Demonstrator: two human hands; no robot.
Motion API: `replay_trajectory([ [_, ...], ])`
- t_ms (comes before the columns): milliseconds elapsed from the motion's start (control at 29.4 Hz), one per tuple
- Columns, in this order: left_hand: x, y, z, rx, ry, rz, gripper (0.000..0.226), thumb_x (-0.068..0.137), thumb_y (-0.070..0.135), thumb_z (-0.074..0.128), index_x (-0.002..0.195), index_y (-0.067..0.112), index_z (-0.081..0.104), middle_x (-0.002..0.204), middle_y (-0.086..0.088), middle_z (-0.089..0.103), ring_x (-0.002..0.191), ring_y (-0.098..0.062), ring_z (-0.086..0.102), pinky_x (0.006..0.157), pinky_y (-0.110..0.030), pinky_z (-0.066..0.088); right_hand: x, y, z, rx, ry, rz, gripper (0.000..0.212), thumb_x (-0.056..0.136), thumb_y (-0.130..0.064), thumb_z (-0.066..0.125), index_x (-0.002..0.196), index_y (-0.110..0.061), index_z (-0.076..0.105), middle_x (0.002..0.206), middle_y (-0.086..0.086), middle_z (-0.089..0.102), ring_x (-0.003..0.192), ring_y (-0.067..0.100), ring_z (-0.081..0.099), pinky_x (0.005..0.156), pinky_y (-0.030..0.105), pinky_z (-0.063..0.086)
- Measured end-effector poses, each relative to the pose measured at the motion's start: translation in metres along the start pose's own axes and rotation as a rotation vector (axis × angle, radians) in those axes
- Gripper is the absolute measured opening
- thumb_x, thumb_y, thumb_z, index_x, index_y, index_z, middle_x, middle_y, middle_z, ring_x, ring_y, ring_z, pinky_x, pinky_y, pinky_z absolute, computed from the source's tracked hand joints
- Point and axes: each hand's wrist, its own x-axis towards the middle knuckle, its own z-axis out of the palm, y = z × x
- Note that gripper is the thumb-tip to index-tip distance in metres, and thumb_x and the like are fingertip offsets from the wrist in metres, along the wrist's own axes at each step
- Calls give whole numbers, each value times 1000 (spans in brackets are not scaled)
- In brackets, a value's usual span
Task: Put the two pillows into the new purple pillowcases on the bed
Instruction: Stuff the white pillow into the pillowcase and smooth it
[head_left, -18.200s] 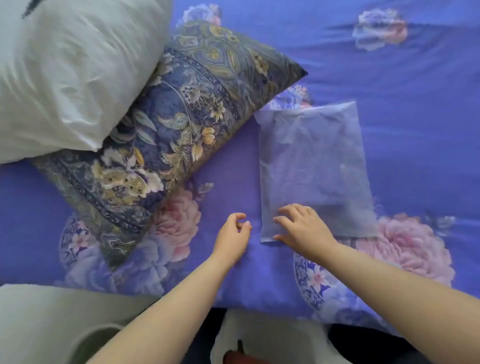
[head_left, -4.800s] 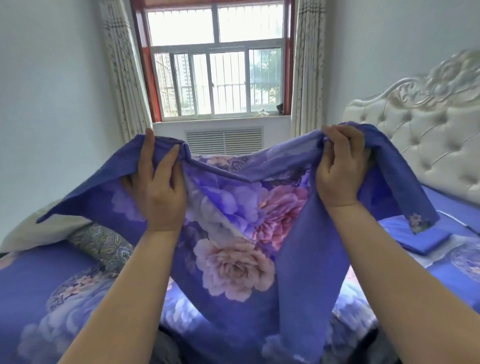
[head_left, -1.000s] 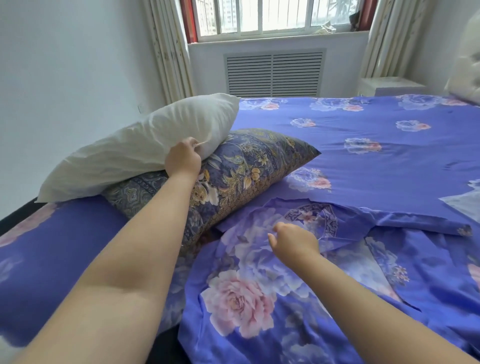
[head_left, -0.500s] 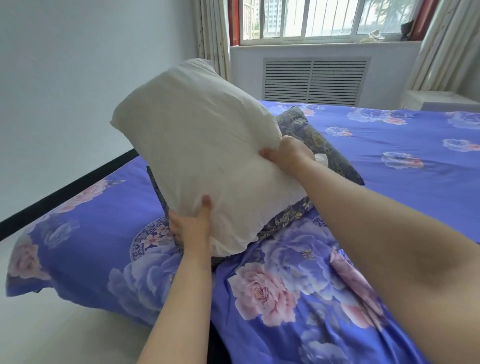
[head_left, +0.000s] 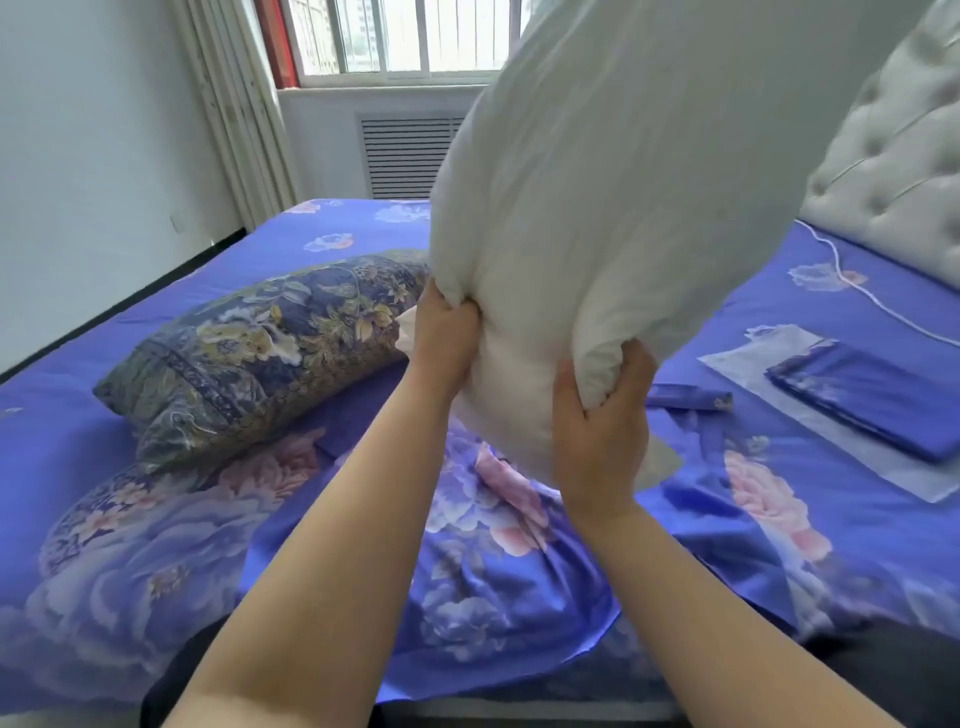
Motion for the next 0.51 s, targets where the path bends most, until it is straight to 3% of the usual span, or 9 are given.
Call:
replay_trajectory([
  [68,-11,-6,37,93,-177,4,49,79,-2,46,125,12,55,111,3,64,103,-12,58,94,-30,45,-6,6,-39,-142,-142,102,43,88,-41,55,123,-27,33,117,1,60,105,26,57,72,25,34],
  [136,-48,-33,88,580,-633,-45,46,92,15,50,137,21,45,130,-2,55,122,-21,48,102,-30,30,-15,37,-81,-648,-599,225,56,90,-52,52,124,-11,35,116,7,63,105,28,59,70,30,37],
  [170,-58,-52,91,780,-789,-92,44,97,25,47,141,25,41,138,-4,49,128,-22,42,102,-27,25,-18,46,-83,-768,-812,272,62,88,-55,51,123,-7,36,116,9,63,105,28,60,70,32,38],
  [204,-68,-64,90,869,-895,-90,42,99,32,43,141,26,42,141,-4,47,131,-21,41,102,-25,25,-17,51,-87,-795,-895,255,64,87,-56,54,123,-6,37,117,10,62,106,28,60,73,33,39],
  [238,-73,-69,87,828,-917,-78,39,100,33,42,138,26,46,141,-1,48,130,-18,42,102,-22,27,-11,53,-92,-777,-919,172,66,83,-56,59,123,-7,39,119,9,60,110,28,57,79,33,41],
  [306,-69,-65,69,694,-815,-2,33,98,29,47,129,25,57,133,3,54,125,-12,47,99,-16,30,-8,65,-97,-791,-901,-217,83,66,-59,72,124,-5,46,123,12,53,115,32,51,95,36,43],
  [374,-66,-59,52,770,-737,150,30,97,33,47,124,28,61,130,8,58,124,-12,46,103,-23,33,-11,91,-100,-890,-883,-560,107,52,-62,76,134,-3,40,135,17,44,126,35,40,108,49,33],
  [442,-69,-56,44,902,-785,184,36,98,44,38,126,33,57,132,9,56,125,-14,46,104,-32,35,-16,115,-105,-994,-878,-776,108,59,-47,78,145,-8,26,150,18,27,139,36,23,114,53,15],
  [510,-76,-59,43,952,-876,101,41,99,48,31,131,33,52,136,4,54,127,-17,45,102,-31,33,-9,127,-106,-954,-720,-908,99,71,-22,71,151,-14,13,155,18,11,145,35,9,117,52,6],
])
